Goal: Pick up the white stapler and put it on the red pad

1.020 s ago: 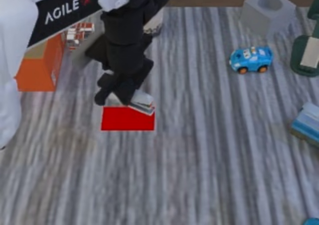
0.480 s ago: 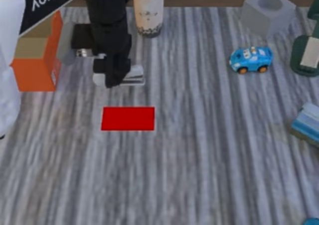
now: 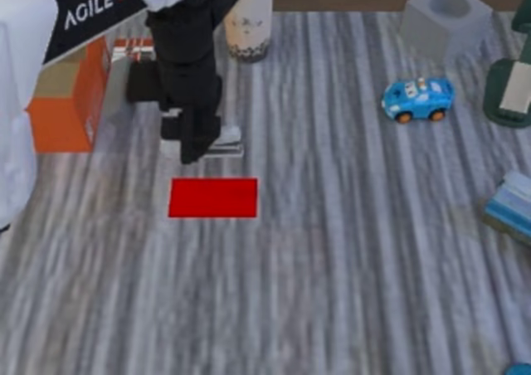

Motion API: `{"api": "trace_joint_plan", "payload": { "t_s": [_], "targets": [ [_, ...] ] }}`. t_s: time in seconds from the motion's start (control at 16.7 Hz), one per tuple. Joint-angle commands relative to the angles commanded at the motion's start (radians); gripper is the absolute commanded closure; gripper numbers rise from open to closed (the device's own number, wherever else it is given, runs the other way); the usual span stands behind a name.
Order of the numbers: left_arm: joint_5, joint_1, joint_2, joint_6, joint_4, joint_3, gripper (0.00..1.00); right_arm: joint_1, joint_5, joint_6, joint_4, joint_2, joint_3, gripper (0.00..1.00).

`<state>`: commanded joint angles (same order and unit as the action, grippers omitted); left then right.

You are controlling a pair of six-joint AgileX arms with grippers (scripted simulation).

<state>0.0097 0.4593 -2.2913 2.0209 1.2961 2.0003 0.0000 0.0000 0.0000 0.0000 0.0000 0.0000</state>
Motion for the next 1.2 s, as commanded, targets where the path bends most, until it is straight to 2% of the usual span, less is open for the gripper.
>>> {"api": "trace_joint_plan", "payload": {
  "t_s": [0.3,0.6,1.2],
  "targets": [
    [0.000,0.002,-0.034,0.003,-0.221,-0.184,1.00,0.000,0.000,0.000,0.000,0.000,0.000,0.00],
    [0.001,0.003,-0.040,0.004,-0.246,-0.207,1.00,0.000,0.000,0.000,0.000,0.000,0.000,0.00],
    [0.001,0.003,-0.040,0.004,-0.246,-0.207,0.25,0.000,0.000,0.000,0.000,0.000,0.000,0.00]
  ]
}}
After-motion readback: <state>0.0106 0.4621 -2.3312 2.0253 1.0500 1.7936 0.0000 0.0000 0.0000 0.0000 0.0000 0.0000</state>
